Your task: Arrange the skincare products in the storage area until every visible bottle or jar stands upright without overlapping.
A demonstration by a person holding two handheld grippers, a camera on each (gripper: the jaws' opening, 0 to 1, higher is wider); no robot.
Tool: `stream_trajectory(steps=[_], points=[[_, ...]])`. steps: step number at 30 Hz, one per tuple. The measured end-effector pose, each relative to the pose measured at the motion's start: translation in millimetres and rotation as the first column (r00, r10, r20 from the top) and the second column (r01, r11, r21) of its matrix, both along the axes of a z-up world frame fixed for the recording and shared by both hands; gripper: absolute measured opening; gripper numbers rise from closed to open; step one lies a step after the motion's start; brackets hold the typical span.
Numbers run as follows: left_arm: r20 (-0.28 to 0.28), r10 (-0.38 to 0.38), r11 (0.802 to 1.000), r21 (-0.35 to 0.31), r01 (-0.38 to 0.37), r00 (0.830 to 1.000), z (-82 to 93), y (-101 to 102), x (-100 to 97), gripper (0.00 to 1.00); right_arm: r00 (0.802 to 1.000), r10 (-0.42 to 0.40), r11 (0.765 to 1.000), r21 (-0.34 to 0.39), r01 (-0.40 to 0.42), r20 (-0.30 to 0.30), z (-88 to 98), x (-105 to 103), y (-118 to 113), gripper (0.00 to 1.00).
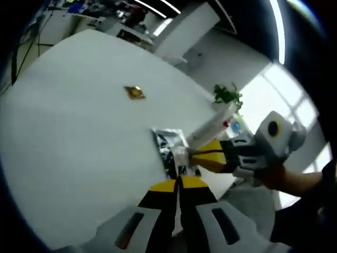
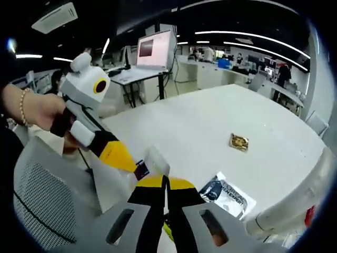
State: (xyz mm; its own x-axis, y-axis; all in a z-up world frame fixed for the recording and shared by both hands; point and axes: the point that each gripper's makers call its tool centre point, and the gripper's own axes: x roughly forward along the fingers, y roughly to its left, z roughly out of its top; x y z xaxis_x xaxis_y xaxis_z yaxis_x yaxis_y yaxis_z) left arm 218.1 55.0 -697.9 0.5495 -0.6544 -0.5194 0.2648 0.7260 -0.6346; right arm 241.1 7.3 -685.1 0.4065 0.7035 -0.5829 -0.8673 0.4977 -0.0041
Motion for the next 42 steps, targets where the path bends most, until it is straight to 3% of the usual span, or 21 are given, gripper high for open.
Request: stream_trajectory(steps=[11,14,26,42], points=[[-0.056,0.006,1.000,0.029,-0.004,0.998,-25.8,3,1.4,0.05,0.999,-0.014,0.999,-0.044,0.013,-0.034,-32.3,9,-2,0.01],[-0.074,0.019,1.000,0.025,-0.018,0.997,-35.3,8,2.4,0.05,0.998,-0.026,0.999,-0.037,0.024,-0.051,-34.0,12,-5,0.01],[-0.101,0.016,0.999,0.052,-0.011,0.995,-50.7,12,1.9,0.05,0.994,-0.033,0.998,-0.050,0.028,-0.100,-50.7,12,3,0.01],[-0.111,-0.012,0.993,0.111,0.024,0.994,-65.2,11,6.0,0.05,0.994,-0.050,0.995,-0.095,0.041,-0.097,-72.2,15,2,0.01]])
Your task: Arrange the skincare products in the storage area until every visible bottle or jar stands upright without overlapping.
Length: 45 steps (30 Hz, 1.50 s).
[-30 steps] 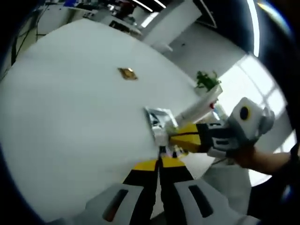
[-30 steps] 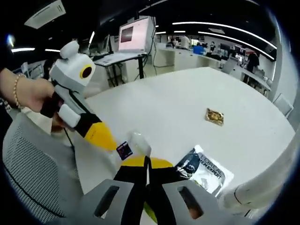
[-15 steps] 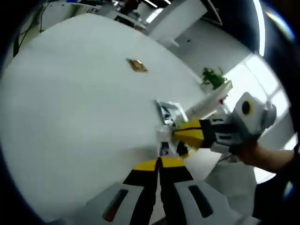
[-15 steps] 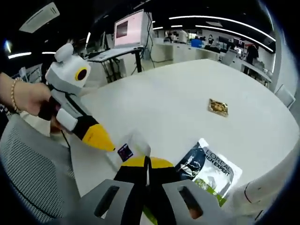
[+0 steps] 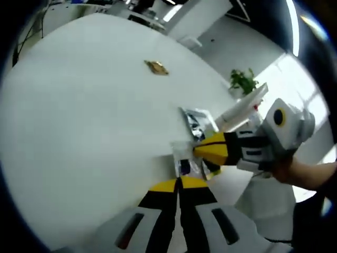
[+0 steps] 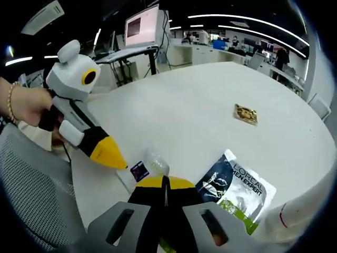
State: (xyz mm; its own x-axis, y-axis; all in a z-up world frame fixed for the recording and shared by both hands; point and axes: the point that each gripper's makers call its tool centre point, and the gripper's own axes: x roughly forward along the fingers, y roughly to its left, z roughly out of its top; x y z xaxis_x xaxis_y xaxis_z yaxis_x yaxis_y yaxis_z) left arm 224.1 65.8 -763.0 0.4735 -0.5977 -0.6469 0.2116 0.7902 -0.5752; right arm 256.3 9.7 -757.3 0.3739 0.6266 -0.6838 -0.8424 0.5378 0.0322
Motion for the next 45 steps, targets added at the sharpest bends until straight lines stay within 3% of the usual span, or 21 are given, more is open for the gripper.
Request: stream_trajectory(steps=[8,18,20,22,24,25,27,29,30,32,34,37,45], points=[[0.030,-0.033,0.998,0.045,0.032,0.999,2.6,-4,3.0,0.05,0.999,-0.029,0.999,-0.039,0.029,0.016,-10.6,-1,-4,0.01],[0.054,-0.088,0.991,0.110,0.082,0.995,-3.1,-1,1.6,0.04,0.999,0.017,0.999,-0.048,-0.015,0.046,-9.2,-2,0,0.01],[0.099,-0.166,0.976,0.161,0.149,0.981,-1.3,-4,1.3,0.03,0.998,0.032,0.998,-0.052,-0.029,0.059,-10.0,-1,1,0.01],[0.129,-0.234,0.949,0.246,0.198,0.964,0.6,-2,0.4,0.01,0.998,0.035,0.999,-0.043,-0.032,0.060,-10.7,0,0,0.01],[0.166,-0.276,0.932,0.286,0.222,0.947,7.5,-6,1.9,0.05,0.998,0.033,0.999,-0.033,-0.031,0.062,-10.4,0,0,0.01],[0.210,-0.292,0.929,0.296,0.224,0.933,15.5,-10,6.0,0.09,0.997,0.033,0.999,-0.031,-0.031,0.064,-10.4,0,0,0.01],[0.248,-0.323,0.922,0.301,0.244,0.913,24.5,-17,9.4,0.12,0.997,0.040,0.999,-0.034,-0.037,0.073,-9.9,0,0,0.01],[0.291,-0.384,0.900,0.330,0.285,0.876,29.9,-24,14.2,0.12,0.996,0.043,0.999,-0.033,-0.040,0.074,-10.4,1,0,0.01],[0.304,-0.434,0.875,0.368,0.316,0.848,30.1,-28,16.0,0.12,0.996,0.050,0.998,-0.033,-0.048,0.077,-10.4,1,0,0.01],[0.282,-0.498,0.830,0.430,0.356,0.820,22.9,-33,15.7,0.12,0.995,0.062,0.998,-0.032,-0.060,0.079,-10.5,1,0,0.01],[0.284,-0.540,0.801,0.463,0.379,0.792,11.5,-36,19.3,0.11,0.994,0.076,0.997,-0.032,-0.074,0.078,-10.3,0,0,0.01],[0.244,-0.565,0.768,0.505,0.394,0.788,0.9,-36,18.8,0.11,0.992,0.107,0.994,-0.034,-0.105,0.072,-10.7,2,0,0.01],[0.240,-0.571,0.757,0.523,0.391,0.785,0.3,-37,18.4,0.13,0.988,0.137,0.990,-0.033,-0.135,0.071,-13.9,4,3,0.01]])
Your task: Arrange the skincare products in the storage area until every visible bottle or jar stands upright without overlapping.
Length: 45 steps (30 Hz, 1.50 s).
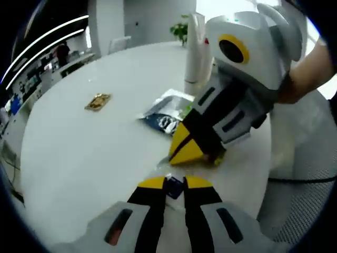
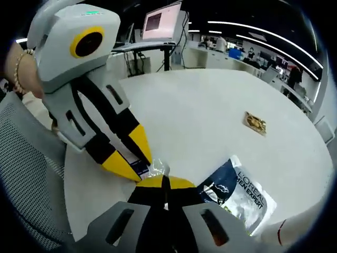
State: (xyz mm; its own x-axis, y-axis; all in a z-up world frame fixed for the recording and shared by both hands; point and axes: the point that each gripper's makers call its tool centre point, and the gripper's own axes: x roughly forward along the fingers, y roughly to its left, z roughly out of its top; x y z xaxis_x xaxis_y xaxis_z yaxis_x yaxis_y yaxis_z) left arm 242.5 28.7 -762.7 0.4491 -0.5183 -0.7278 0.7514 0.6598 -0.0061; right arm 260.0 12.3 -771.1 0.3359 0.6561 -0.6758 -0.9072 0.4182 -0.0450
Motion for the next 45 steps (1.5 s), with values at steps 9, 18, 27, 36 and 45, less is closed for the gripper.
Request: stream_trajectory(steps=[9,18,27,36,45], points=[[0.023,-0.034,0.999,0.028,0.033,0.999,0.1,0,-0.1,0.15,0.997,-0.072,0.997,0.015,0.072,-0.001,3.0,7,-3,0.10],[0.022,-0.042,0.999,0.024,0.042,0.999,0.3,-1,-0.9,0.13,0.997,-0.041,0.999,0.027,0.040,0.068,20.6,-2,3,0.09],[0.015,-0.030,0.999,0.019,0.030,0.999,-1.0,-1,-1.5,0.13,0.998,-0.054,0.999,-0.009,0.054,-0.014,0.5,-13,2,0.08],[0.014,-0.030,1.000,0.010,0.029,0.999,2.2,-2,-1.7,0.23,0.995,-0.091,0.996,0.010,0.092,-0.050,0.3,-13,2,0.09],[0.006,-0.019,1.000,0.002,0.019,1.000,4.1,0,-2.5,0.23,0.990,-0.117,0.991,0.060,0.121,-0.074,8.5,-11,6,0.12]])
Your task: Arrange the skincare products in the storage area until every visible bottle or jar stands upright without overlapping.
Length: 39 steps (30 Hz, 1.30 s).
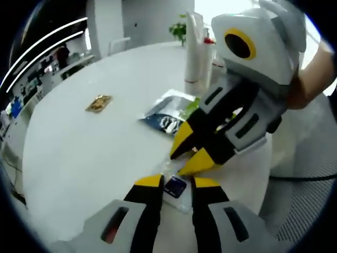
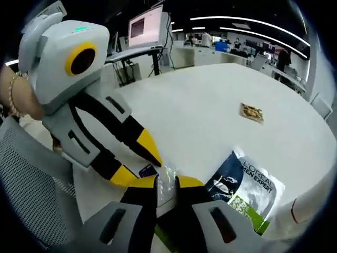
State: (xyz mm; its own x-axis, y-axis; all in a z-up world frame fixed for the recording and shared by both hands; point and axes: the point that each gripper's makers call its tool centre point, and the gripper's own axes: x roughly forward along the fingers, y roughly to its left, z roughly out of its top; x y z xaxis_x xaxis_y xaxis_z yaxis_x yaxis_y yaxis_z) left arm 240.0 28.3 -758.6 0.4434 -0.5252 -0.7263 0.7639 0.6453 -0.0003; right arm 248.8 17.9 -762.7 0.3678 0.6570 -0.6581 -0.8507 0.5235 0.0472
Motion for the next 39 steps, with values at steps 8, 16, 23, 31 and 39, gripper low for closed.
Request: stream_trajectory(steps=[8,16,23,31,39], points=[[0.004,0.007,1.000,-0.006,-0.007,1.000,4.8,2,2.8,0.23,1.000,-0.015,1.000,0.015,0.015,0.007,7.3,2,-2,0.13],[0.013,0.010,1.000,-0.013,-0.010,1.000,11.4,0,1.9,0.26,0.999,-0.033,0.999,0.010,0.033,0.032,12.6,4,-9,0.16],[0.009,0.021,1.000,-0.016,-0.021,1.000,14.3,2,-2.1,0.32,0.999,-0.045,0.999,0.011,0.044,0.031,15.9,-2,-18,0.26],[0.020,0.019,1.000,-0.007,-0.019,1.000,22.4,0,-11.7,0.40,0.998,-0.053,0.998,0.037,0.052,0.028,24.7,-13,-23,0.34],[0.014,0.079,0.997,-0.017,-0.079,0.997,26.7,8,-18.1,0.48,0.998,-0.060,0.997,0.047,0.059,0.028,33.0,-23,-30,0.41]])
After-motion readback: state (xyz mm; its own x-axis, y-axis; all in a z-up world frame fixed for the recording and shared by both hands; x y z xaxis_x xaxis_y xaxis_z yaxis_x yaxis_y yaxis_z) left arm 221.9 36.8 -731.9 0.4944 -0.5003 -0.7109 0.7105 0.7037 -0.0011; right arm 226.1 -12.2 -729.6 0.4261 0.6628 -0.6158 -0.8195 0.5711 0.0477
